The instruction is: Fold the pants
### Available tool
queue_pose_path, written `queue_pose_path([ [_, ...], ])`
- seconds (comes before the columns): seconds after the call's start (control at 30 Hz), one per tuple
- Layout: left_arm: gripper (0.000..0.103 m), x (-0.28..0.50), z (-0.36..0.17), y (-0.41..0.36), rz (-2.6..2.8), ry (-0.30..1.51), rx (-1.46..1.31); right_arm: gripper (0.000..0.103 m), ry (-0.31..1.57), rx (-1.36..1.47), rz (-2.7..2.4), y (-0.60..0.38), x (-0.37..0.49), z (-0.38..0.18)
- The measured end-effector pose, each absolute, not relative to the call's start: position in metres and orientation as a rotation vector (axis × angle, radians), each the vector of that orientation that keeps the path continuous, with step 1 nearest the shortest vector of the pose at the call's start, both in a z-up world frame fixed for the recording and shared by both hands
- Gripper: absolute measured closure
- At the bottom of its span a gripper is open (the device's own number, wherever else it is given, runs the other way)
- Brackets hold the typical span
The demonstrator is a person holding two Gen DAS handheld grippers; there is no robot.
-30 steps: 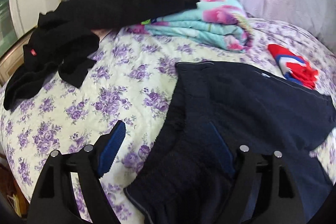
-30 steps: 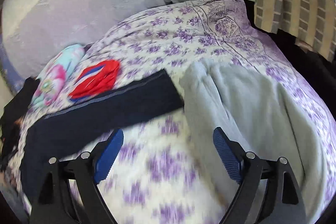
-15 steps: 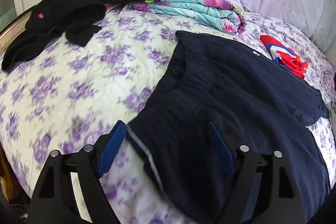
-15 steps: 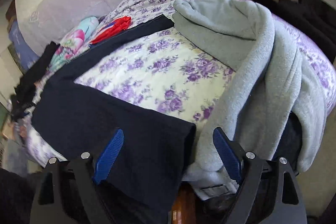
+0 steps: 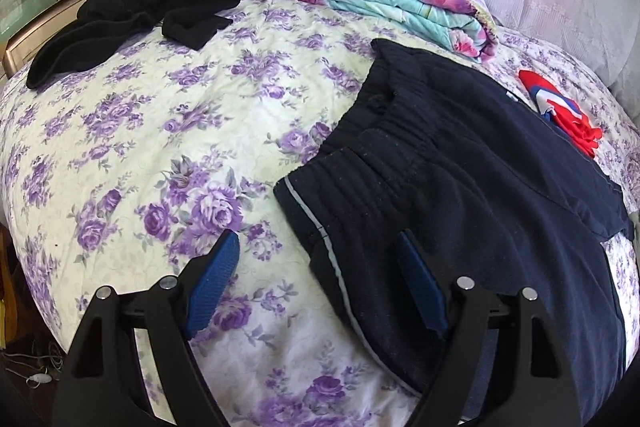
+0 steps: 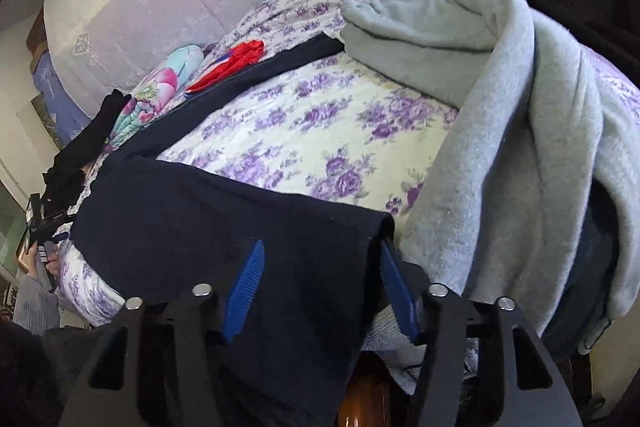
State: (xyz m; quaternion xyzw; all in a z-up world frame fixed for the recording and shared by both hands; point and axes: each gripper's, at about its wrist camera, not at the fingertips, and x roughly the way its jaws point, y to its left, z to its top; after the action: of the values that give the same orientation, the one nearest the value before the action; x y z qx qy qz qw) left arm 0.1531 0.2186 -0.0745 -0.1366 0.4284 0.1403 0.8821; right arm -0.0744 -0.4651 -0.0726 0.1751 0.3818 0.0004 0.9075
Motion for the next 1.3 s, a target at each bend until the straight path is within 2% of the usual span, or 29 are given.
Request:
queue_pose_path([
  [0.07, 0.025, 0.154, -0.078, 0.217, 0.293, 0.895, -0.279, 0.087, 0.801, 0.404, 0.015, -0.467, -0.071, -0.080],
  [0.13, 0.025, 0.155, -0.079, 0.216, 0.294, 0.893, -0.274, 0.099, 0.792, 0.451, 0.015, -0.471, -0.067, -0.083],
  [0.33, 0.026, 0.153, -0.078, 0.219, 0.270, 0.898, -0.287, 0.101, 0.732, 0.489, 0.035, -0.489, -0.043, -0.050],
  [0.77, 0.023, 0.162, -0.072, 0.244, 0.382, 0.899, -0.315, 0.101, 0.749, 0.407, 0.055, -0.507, 0.074, 0.005],
  [0.93, 0.024, 0.156, -0.073, 0.263, 0.370, 0.919, -0.398, 0.101, 0.749, 0.401, 0.057, -0.510, 0.098, 0.010],
  [1.13, 0.024, 0.181, -0.084, 0.254, 0.335, 0.964, -0.370, 0.101, 0.786, 0.435, 0.050, -0.516, 0.120, -0.006],
  [1.2, 0.029, 0.180, -0.085, 0.254, 0.316, 0.955, -0.377, 0.101, 0.794, 0.445, 0.047, -0.518, 0.121, -0.012],
  [1.23, 0.045, 0.178, -0.085, 0.255, 0.288, 0.946, -0.395, 0.101, 0.797, 0.450, 0.047, -0.518, 0.121, -0.014],
  [1.27, 0.067, 0.175, -0.085, 0.256, 0.244, 0.937, -0.434, 0.101, 0.801, 0.458, 0.045, -0.519, 0.120, -0.018],
  [1.3, 0.069, 0.171, -0.084, 0.258, 0.215, 0.926, -0.489, 0.101, 0.807, 0.462, 0.042, -0.520, 0.120, -0.020],
])
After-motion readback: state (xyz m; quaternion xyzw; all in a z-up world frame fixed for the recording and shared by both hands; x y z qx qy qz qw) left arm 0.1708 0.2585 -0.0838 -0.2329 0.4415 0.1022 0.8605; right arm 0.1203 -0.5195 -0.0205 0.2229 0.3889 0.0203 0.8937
